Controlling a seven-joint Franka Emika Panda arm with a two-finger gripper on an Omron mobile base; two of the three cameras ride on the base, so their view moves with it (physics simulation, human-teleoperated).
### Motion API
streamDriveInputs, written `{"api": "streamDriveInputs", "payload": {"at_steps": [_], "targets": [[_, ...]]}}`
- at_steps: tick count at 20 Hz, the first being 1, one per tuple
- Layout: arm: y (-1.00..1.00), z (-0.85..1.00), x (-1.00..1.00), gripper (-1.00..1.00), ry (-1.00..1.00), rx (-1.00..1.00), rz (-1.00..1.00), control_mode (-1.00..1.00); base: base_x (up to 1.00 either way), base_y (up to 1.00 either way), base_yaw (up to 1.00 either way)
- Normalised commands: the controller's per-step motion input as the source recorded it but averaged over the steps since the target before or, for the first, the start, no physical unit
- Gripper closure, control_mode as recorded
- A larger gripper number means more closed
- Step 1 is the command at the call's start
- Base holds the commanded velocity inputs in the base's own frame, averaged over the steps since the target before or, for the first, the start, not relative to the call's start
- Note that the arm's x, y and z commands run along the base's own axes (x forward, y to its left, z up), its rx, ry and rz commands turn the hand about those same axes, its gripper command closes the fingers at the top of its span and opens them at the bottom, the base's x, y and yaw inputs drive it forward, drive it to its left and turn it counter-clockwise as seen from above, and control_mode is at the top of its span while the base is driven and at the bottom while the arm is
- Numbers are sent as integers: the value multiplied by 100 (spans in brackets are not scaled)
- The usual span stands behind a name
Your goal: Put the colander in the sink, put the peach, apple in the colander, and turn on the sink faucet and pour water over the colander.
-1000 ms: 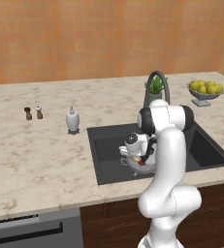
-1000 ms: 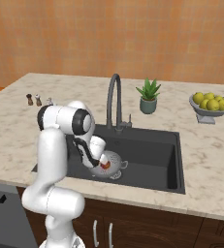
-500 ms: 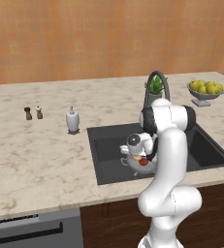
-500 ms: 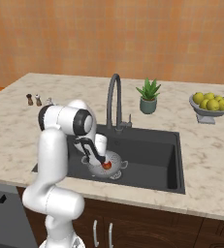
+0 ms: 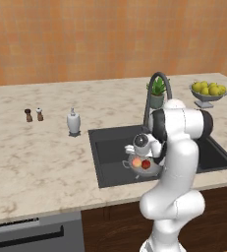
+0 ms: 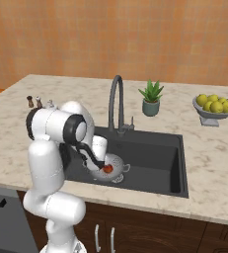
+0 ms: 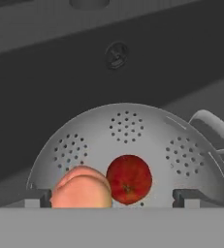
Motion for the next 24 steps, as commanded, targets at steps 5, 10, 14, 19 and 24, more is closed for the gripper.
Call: {"api": "streamDriveInputs", "payload": {"at_steps": [5,10,14,19,24], "targets": [[32,100,-47,-100,3,-3,0,-100,0,0,0],[41,100,-33,-100,9,-5,-1,-100,0,0,0],[54,100,-2,-100,18,-8,0,-100,0,0,0],[58,100,0,-100,21,-12,0,-100,0,0,0],[29,80,0,-100,12,-6,0,-100,0,0,0]]}}
